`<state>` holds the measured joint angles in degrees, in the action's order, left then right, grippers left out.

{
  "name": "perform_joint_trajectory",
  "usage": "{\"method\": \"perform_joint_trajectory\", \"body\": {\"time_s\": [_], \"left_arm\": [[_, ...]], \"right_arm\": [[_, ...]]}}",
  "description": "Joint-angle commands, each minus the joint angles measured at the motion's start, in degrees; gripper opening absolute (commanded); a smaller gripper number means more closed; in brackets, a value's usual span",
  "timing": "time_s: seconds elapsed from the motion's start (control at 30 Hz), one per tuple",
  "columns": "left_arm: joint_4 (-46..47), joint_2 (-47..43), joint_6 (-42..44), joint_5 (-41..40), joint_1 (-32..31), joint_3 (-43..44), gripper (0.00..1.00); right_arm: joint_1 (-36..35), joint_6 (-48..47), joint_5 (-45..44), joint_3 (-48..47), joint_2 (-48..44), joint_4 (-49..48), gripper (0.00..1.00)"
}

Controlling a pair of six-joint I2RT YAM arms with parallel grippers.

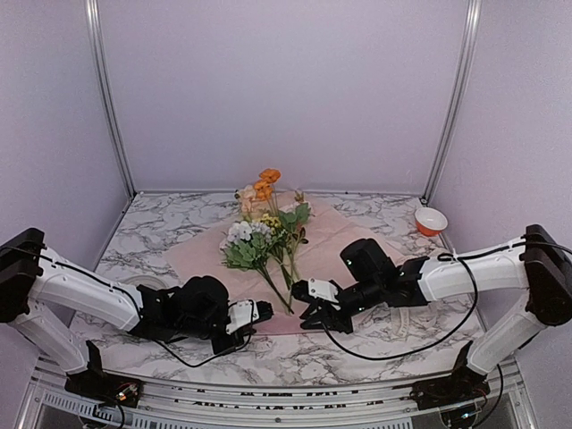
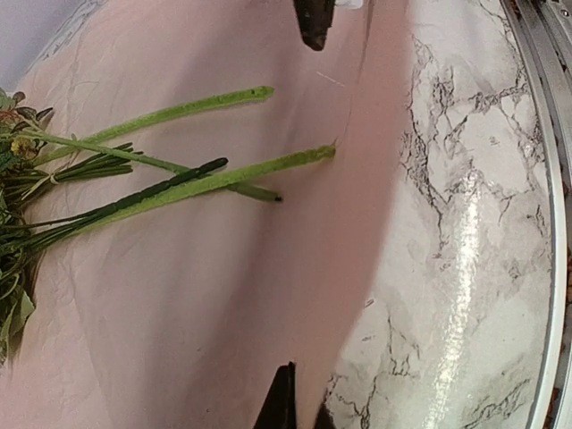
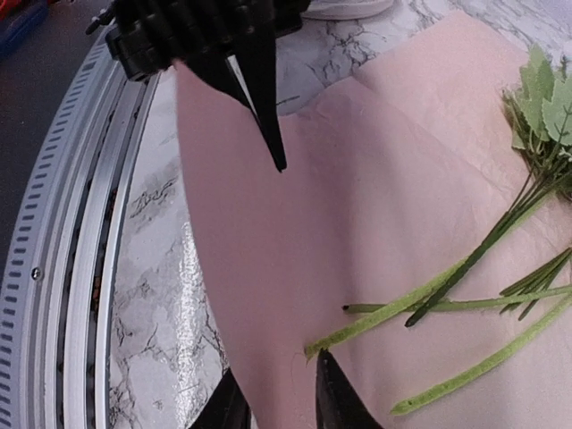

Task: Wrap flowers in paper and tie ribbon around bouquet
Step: Pass from the right arm to the left, then fold the flattened wrapping paper at the center of the board.

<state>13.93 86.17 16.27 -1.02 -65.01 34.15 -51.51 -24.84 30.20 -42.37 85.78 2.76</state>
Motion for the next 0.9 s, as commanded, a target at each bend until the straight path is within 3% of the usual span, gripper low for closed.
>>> {"method": "perform_joint_trajectory", "body": {"time_s": [0.0,0.17,0.33,0.43,0.73,0.87], "left_arm": [[1.39,0.3,-1.95,3.28,0.32,2.41,0.0],[-0.5,1.05,-2.22,0.06,1.25,6.27,0.0],[-7.93,5.84,-1.96,-2.28,3.92,13.93,0.0],[-10.69,8.9,-1.47,-2.95,5.38,16.89,0.0],[-25.3,13.64,-2.28,2.21,10.43,24.58,0.0],[-25.94,14.18,-3.24,3.79,11.33,23.7,0.0]], "right_arm": [[2.54,5.58,4.45,1.36,-6.14,-3.44,0.3],[10.93,23.85,8.33,1.25,-5.1,-12.23,0.37],[17.5,34.58,5.52,-8.23,6.86,-4.81,0.34],[21.14,39.75,4.79,-8.52,12.22,-6.9,0.31],[23.19,38.57,-2.18,-7.86,17.7,-2.02,0.27],[23.18,35.39,-2.52,-7.71,15.54,0.4,0.28]]}}
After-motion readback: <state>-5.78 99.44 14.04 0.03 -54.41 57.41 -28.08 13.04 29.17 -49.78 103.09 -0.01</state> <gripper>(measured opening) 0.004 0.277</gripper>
